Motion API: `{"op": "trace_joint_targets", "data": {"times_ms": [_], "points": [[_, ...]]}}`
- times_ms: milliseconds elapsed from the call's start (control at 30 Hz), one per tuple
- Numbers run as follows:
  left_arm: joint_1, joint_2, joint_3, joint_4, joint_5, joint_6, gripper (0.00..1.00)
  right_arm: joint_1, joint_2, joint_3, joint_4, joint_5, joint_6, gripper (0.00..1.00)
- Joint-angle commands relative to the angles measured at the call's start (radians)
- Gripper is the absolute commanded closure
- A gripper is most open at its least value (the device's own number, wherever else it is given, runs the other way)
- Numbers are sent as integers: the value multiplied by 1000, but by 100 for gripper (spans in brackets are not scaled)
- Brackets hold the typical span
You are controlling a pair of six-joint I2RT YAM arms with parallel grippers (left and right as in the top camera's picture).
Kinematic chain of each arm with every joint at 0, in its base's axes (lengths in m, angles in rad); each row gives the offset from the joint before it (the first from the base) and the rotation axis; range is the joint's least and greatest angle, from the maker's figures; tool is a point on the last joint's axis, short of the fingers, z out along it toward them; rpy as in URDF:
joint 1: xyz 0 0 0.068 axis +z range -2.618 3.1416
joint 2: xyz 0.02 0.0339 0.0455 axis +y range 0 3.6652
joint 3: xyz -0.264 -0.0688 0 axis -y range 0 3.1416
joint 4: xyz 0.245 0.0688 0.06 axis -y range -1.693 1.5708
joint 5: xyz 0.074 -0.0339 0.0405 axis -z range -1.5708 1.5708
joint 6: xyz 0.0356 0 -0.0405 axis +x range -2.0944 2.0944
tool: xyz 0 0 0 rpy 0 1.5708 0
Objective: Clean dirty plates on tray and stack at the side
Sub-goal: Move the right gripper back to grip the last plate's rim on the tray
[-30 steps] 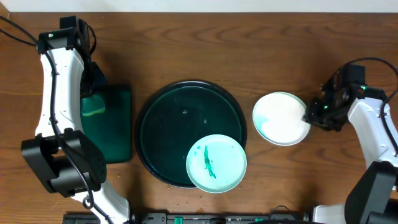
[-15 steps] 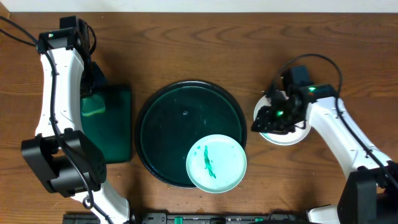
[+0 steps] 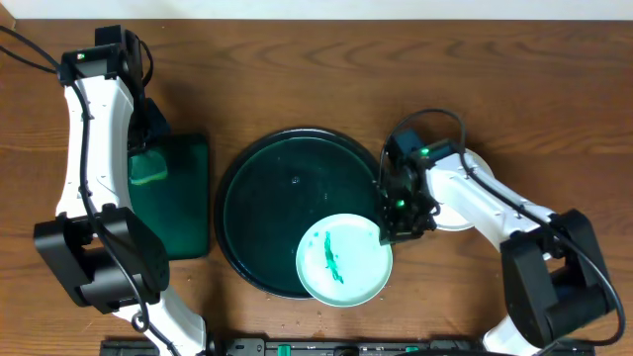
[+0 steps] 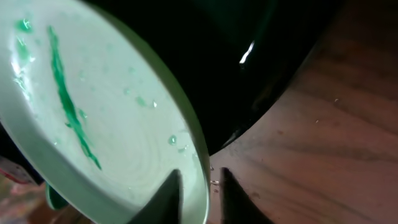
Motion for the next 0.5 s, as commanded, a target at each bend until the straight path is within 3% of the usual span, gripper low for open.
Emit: {"op": "trace_joint_targets", "data": {"times_ms": [0, 100, 467], "points": [[2, -5, 2, -3, -19, 8, 93, 26, 8, 15, 0, 52, -16, 92], [2, -5, 2, -3, -19, 8, 93, 32, 8, 15, 6, 54, -13, 98], [2, -5, 2, -3, -19, 8, 93, 59, 10, 15, 49, 89, 18, 99]]}}
